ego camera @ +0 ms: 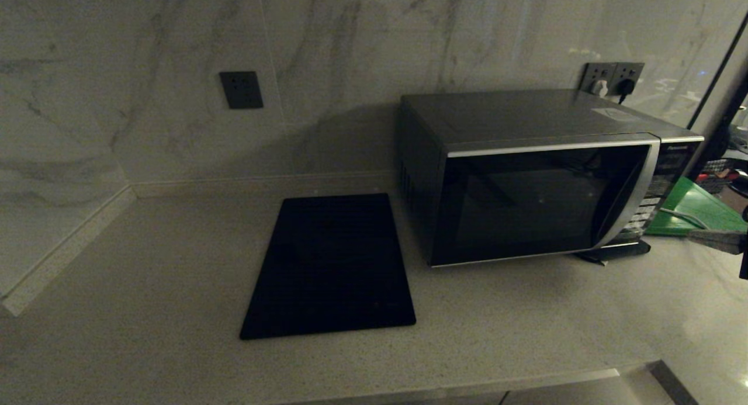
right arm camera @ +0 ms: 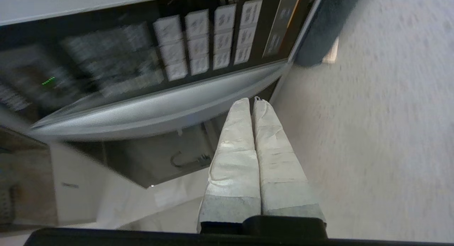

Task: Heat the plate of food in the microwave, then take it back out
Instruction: Open the microwave oven

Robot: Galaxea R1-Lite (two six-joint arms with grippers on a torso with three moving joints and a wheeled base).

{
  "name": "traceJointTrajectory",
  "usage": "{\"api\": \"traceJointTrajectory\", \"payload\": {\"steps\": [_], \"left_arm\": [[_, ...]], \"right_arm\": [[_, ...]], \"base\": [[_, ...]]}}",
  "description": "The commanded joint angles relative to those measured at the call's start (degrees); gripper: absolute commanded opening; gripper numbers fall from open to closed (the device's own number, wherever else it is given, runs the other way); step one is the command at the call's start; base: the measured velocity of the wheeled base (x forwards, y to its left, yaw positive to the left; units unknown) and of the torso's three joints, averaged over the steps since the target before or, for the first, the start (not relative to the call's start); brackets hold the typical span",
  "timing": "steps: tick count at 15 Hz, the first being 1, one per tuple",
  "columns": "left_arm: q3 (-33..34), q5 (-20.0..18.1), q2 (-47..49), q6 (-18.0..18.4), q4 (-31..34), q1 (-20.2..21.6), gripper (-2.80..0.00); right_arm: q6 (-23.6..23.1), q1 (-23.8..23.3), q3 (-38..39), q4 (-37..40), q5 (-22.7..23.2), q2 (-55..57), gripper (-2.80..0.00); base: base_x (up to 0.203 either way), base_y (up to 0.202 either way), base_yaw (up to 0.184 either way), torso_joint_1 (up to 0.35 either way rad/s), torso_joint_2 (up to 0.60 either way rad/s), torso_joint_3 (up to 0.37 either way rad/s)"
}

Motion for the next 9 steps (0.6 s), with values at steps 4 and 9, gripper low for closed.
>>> {"api": "traceJointTrajectory", "payload": {"steps": [4, 9], "left_arm": [[0.0, 0.02, 0.09, -0.02, -0.02, 0.02, -2.8], [0.0, 0.02, 0.09, -0.02, -0.02, 0.02, -2.8]], "right_arm": [[-0.21, 4.86, -4.81, 0.05, -0.98, 7.19, -2.8], [-0.01, 6.53, -9.22, 0.05, -1.45, 10.41, -2.8]], "base": [[0.0, 0.0, 0.0, 0.0, 0.0, 0.0], [0.0, 0.0, 0.0, 0.0, 0.0, 0.0]]}}
